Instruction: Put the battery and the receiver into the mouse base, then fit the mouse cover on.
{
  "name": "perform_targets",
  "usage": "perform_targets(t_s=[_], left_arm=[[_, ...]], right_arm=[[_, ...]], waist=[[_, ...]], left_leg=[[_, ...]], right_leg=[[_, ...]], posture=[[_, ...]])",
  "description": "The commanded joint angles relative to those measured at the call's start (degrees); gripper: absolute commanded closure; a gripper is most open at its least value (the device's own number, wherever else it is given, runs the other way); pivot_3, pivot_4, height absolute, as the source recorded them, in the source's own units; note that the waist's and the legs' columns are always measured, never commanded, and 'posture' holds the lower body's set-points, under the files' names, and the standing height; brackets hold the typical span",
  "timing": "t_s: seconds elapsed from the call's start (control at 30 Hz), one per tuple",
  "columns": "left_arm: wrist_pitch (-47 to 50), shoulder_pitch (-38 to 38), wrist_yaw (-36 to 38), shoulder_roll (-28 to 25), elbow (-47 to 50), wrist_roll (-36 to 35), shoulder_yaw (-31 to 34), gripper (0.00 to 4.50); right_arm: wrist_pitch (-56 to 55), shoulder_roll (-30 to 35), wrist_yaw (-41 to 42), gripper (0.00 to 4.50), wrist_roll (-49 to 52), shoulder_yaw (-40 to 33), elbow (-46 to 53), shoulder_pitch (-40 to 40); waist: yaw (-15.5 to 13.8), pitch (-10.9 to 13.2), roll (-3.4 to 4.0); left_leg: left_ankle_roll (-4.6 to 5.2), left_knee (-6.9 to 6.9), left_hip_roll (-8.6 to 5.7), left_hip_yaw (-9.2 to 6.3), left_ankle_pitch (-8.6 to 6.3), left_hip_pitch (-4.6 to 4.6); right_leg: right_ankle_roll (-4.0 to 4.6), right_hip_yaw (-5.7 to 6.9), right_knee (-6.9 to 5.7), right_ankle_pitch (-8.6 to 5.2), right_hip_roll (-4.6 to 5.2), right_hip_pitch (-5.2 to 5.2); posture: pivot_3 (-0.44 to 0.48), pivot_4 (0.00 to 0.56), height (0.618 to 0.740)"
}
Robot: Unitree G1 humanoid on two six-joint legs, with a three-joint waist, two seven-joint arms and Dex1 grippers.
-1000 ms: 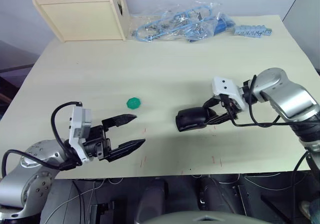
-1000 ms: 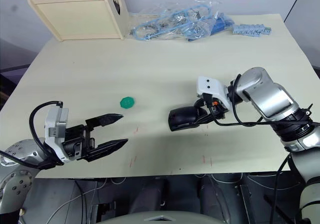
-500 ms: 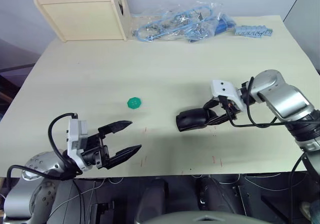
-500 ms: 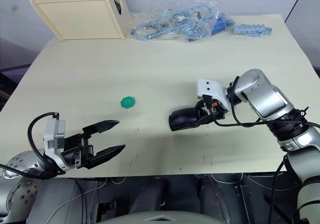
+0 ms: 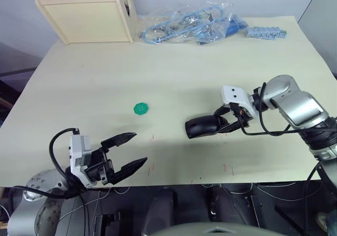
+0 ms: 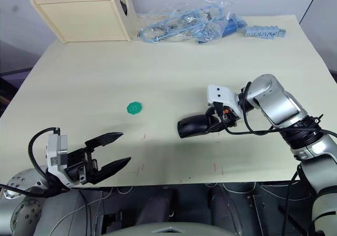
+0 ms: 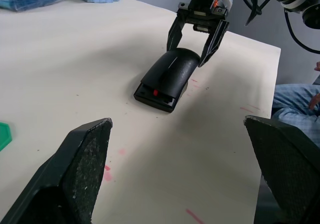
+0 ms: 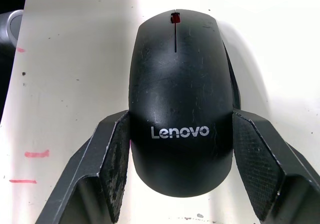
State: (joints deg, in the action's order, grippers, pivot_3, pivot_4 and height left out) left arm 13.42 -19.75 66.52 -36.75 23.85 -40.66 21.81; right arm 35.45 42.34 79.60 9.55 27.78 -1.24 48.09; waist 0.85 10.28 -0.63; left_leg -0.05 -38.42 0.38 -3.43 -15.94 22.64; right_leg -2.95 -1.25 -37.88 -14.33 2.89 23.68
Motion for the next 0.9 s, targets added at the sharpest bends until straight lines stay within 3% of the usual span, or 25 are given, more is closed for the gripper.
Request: perform_targets(t_s=[0.03, 0.9], left_arm=[[-1.06, -0.58, -0.01, 0.03, 0.5, -0.19, 0.49, 0.0], [-1.11, -1.57, -1.04, 0.23, 1.35, 0.17, -0.15, 0.0]], right_arm=[[-0.97, -0.16, 0.44, 1.66, -0.54, -0.84, 0.04, 0.07], [-5.58, -4.3, 4.12, 1.66, -5.23, 0.73, -5.74, 2.71]], waist=[[0.0, 0.0, 0.0], [0.06, 0.0, 0.0]], left_leg=[[0.0, 0.0, 0.0, -0.01, 0.0, 0.0], [0.0, 0.0, 0.0, -0.02, 0.0, -0.02]], right_leg=[[0.0, 0.0, 0.0, 0.0, 0.0, 0.0], [0.0, -0.01, -0.01, 0.0, 0.0, 0.0]], posture=[[0.0, 0.15, 0.74], [0.0, 0.15, 0.74]])
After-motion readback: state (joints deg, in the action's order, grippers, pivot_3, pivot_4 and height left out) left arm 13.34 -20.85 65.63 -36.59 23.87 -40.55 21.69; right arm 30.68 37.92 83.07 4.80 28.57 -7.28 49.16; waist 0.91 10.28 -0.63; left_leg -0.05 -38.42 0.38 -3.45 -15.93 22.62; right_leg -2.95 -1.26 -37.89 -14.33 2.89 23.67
